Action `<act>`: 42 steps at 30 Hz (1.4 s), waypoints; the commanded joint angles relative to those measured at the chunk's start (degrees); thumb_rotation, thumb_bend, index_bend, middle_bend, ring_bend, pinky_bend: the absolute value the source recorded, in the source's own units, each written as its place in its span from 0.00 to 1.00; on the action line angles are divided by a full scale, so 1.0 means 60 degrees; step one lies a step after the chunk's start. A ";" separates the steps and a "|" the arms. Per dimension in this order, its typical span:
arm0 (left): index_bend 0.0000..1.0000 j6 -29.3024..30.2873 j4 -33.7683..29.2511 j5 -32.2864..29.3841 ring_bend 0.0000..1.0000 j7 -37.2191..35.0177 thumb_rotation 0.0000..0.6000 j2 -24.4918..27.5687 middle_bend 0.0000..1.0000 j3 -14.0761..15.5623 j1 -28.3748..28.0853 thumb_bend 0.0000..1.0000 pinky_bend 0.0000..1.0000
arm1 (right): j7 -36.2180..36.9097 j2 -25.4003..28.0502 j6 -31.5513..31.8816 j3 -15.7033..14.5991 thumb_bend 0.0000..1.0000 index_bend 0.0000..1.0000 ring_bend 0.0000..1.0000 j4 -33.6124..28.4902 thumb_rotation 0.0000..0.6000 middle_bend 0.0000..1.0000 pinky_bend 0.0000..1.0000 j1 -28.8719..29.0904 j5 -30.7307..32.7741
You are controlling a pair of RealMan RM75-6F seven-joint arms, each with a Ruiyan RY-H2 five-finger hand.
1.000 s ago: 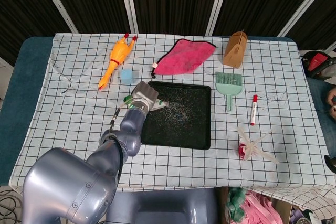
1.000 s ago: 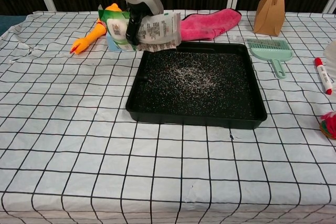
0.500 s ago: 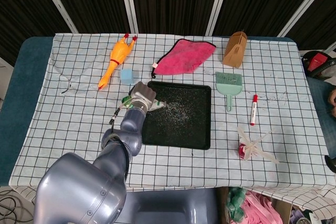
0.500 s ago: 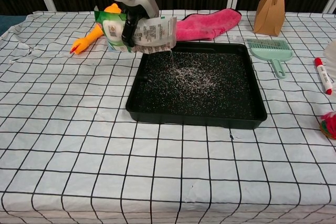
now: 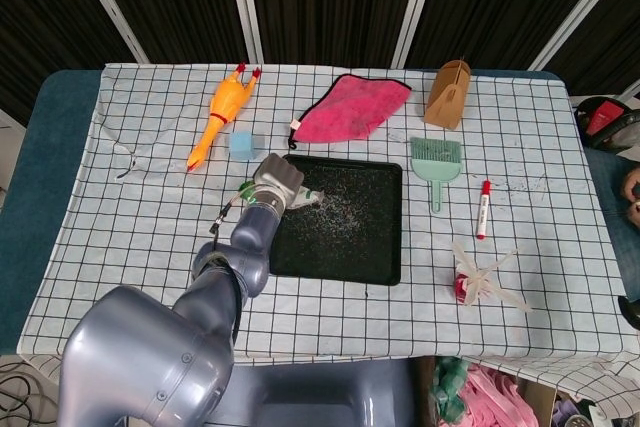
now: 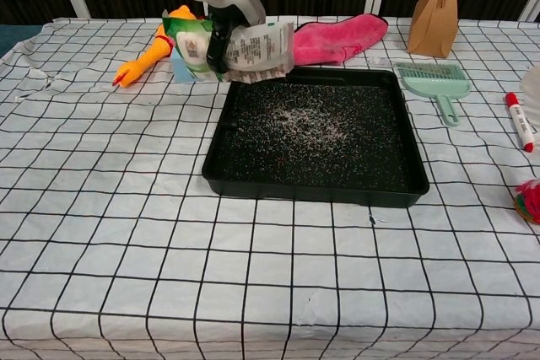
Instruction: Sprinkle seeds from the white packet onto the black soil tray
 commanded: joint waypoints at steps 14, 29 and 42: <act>0.50 0.2099 -0.0052 0.5840 0.35 -0.3017 1.00 0.1481 0.48 -0.3842 0.3999 0.67 0.39 | -0.0109 -0.0054 -0.0017 -0.0017 0.20 0.26 0.15 0.0006 1.00 0.04 0.33 0.0038 -0.0036; 0.50 0.2534 -0.0145 0.8995 0.35 -0.5128 1.00 0.1901 0.48 -0.6403 0.6531 0.66 0.39 | -0.0179 -0.0071 -0.0034 -0.0037 0.20 0.26 0.15 -0.0010 1.00 0.04 0.33 0.0051 -0.0044; 0.49 0.5154 -0.0795 1.2058 0.34 -0.7471 1.00 0.2284 0.49 -0.7227 0.9347 0.65 0.39 | -0.0332 -0.0117 -0.0079 -0.0104 0.20 0.26 0.15 -0.0056 1.00 0.04 0.33 0.0104 -0.0151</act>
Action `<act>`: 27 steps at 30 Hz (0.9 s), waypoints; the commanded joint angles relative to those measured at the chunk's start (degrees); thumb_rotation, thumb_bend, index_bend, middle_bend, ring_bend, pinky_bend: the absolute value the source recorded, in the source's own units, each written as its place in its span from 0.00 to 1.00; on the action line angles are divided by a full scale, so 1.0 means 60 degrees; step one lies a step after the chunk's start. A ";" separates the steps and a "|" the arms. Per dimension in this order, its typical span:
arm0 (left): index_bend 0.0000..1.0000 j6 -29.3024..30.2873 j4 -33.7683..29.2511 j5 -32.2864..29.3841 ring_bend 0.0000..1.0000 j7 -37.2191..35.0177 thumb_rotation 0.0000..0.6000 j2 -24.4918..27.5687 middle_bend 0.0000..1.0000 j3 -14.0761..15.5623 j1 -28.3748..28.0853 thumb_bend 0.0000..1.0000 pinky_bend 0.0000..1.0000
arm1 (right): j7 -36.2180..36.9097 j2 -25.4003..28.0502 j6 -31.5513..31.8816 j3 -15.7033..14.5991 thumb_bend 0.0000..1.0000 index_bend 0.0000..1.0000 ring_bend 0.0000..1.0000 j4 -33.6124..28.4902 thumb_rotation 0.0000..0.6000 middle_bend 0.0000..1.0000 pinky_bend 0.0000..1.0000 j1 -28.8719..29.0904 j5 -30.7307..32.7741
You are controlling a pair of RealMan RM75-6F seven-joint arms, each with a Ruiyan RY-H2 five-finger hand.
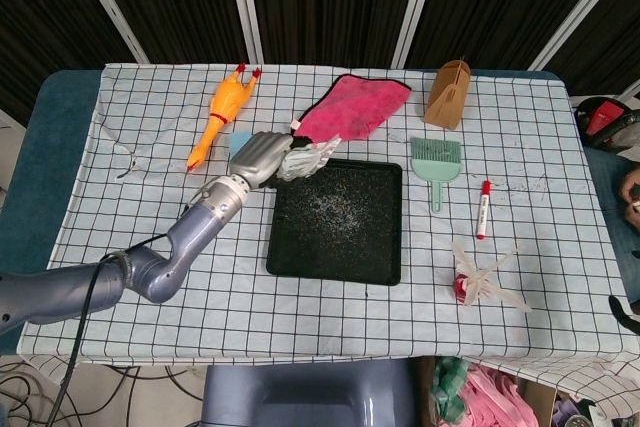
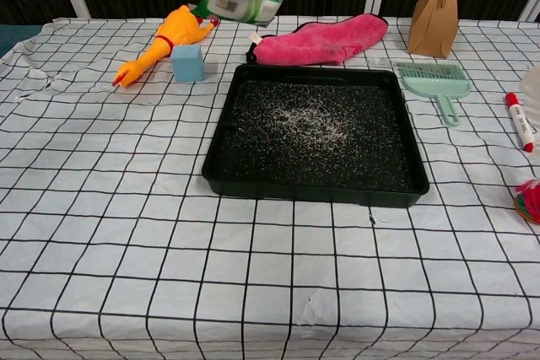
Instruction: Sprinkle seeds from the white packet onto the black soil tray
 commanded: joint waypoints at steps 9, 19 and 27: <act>0.48 0.2088 0.0727 0.2641 0.34 -0.2669 1.00 -0.0379 0.48 0.0045 0.2583 0.64 0.39 | -0.0171 -0.0028 0.0050 -0.0040 0.20 0.26 0.15 -0.0039 1.00 0.04 0.33 -0.0007 -0.0035; 0.48 0.2553 0.2722 0.3650 0.33 -0.4889 1.00 -0.1754 0.48 0.0031 0.3764 0.63 0.39 | -0.0235 -0.0049 -0.0041 -0.0074 0.20 0.26 0.15 -0.0024 1.00 0.04 0.33 0.0022 -0.0013; 0.48 0.2376 0.4923 0.4165 0.33 -0.5806 1.00 -0.3318 0.48 -0.0079 0.4047 0.63 0.39 | -0.0186 -0.0043 -0.0072 -0.0057 0.20 0.26 0.15 0.0027 1.00 0.04 0.33 0.0019 0.0054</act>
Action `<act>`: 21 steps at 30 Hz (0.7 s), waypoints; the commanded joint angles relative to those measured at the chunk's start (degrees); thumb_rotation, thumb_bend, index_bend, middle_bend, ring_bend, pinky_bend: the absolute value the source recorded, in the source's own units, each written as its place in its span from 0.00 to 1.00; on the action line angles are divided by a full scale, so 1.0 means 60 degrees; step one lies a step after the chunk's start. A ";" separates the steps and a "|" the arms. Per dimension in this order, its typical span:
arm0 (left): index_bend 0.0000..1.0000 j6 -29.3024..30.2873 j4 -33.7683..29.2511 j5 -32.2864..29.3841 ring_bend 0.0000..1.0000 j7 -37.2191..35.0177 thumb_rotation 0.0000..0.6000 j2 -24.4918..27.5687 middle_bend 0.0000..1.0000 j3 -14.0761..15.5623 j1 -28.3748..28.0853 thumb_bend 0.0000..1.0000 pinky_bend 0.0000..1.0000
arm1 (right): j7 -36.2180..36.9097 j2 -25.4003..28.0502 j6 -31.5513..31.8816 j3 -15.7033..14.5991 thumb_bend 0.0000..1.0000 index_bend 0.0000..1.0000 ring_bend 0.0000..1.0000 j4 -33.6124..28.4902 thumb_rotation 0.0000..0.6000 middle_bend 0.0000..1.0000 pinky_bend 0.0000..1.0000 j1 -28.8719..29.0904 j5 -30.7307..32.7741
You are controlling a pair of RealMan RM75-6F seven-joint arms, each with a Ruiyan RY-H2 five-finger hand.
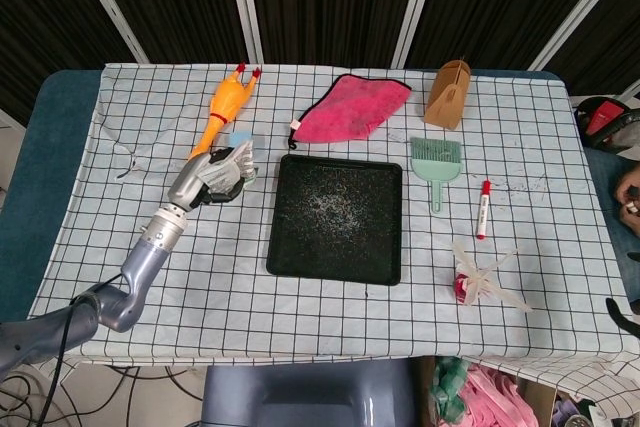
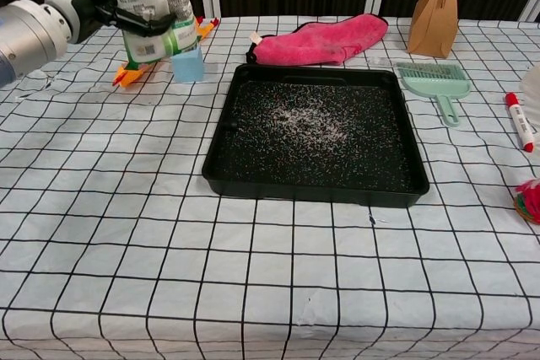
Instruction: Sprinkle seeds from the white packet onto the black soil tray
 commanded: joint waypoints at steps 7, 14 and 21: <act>0.47 -0.0715 0.2602 0.0348 0.33 -0.1419 1.00 -0.1802 0.47 -0.0257 0.0209 0.63 0.38 | 0.0087 0.0022 -0.0009 0.0022 0.20 0.26 0.15 0.0055 1.00 0.04 0.33 -0.0018 0.0056; 0.47 -0.0942 0.3997 0.0837 0.32 -0.2063 1.00 -0.2700 0.47 -0.0187 0.0120 0.62 0.38 | 0.0128 0.0033 0.0005 0.0034 0.20 0.26 0.15 0.0079 1.00 0.04 0.33 -0.0027 0.0065; 0.47 -0.1347 0.5338 0.1059 0.32 -0.2474 1.00 -0.3470 0.47 -0.0207 0.0101 0.62 0.38 | 0.0256 0.0079 0.0063 0.0056 0.20 0.26 0.15 0.0099 1.00 0.04 0.33 -0.0075 0.0076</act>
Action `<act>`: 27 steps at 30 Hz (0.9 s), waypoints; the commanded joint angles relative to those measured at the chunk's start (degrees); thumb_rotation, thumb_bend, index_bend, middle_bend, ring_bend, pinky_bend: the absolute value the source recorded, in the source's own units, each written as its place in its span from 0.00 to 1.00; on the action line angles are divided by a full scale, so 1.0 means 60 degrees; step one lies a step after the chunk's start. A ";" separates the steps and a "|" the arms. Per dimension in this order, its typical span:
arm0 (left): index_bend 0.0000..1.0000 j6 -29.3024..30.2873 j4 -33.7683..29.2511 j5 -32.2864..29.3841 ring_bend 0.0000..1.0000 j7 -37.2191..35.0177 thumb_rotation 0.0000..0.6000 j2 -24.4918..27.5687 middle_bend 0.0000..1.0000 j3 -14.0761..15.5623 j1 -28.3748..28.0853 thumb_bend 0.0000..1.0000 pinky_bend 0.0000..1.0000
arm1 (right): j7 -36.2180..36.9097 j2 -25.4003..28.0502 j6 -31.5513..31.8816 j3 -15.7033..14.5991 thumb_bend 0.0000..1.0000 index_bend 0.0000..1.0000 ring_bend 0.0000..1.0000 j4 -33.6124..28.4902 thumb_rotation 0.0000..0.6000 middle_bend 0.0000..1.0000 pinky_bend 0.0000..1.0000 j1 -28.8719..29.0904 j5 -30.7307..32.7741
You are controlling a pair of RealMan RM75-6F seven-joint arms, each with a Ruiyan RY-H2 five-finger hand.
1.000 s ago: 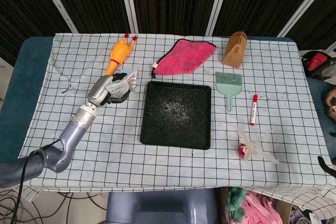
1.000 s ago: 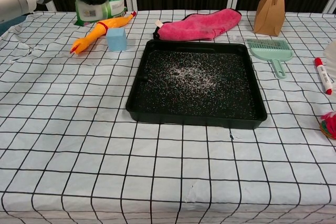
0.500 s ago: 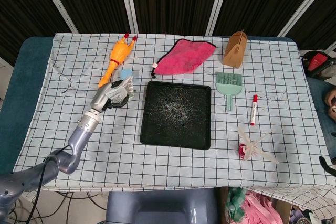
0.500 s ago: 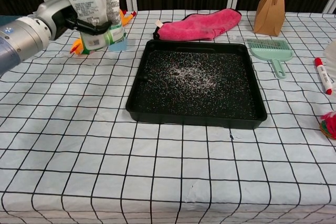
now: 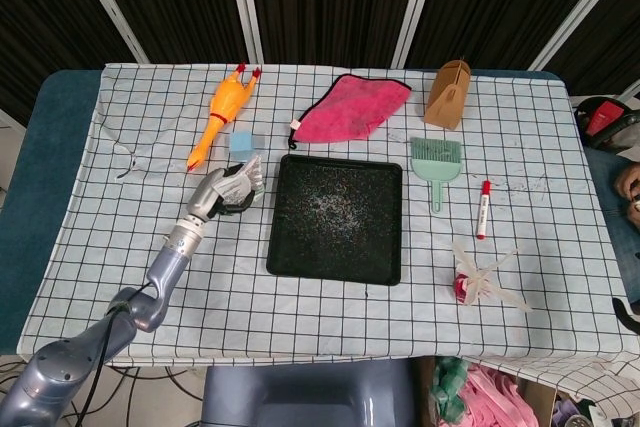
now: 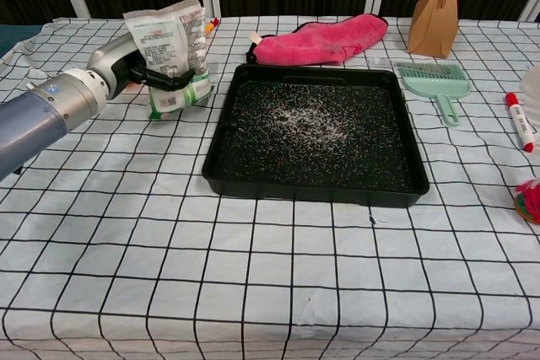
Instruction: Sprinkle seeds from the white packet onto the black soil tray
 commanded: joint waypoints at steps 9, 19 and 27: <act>0.47 -0.0524 0.1469 0.0392 0.32 -0.0645 1.00 -0.0908 0.46 -0.0047 -0.0048 0.62 0.38 | 0.0122 0.0025 0.0044 0.0032 0.20 0.26 0.15 -0.0007 1.00 0.04 0.33 -0.0023 -0.0006; 0.47 -0.0364 0.1868 0.0481 0.32 -0.0917 1.00 -0.1287 0.46 -0.0269 -0.0251 0.62 0.38 | 0.0145 0.0035 0.0031 0.0043 0.20 0.26 0.15 -0.0009 1.00 0.04 0.33 -0.0021 0.0007; 0.45 -0.0452 0.2109 0.0603 0.31 -0.0964 1.00 -0.1478 0.46 -0.0304 -0.0316 0.59 0.37 | 0.0178 0.0044 0.0050 0.0067 0.20 0.26 0.15 -0.0006 1.00 0.04 0.33 -0.0029 0.0026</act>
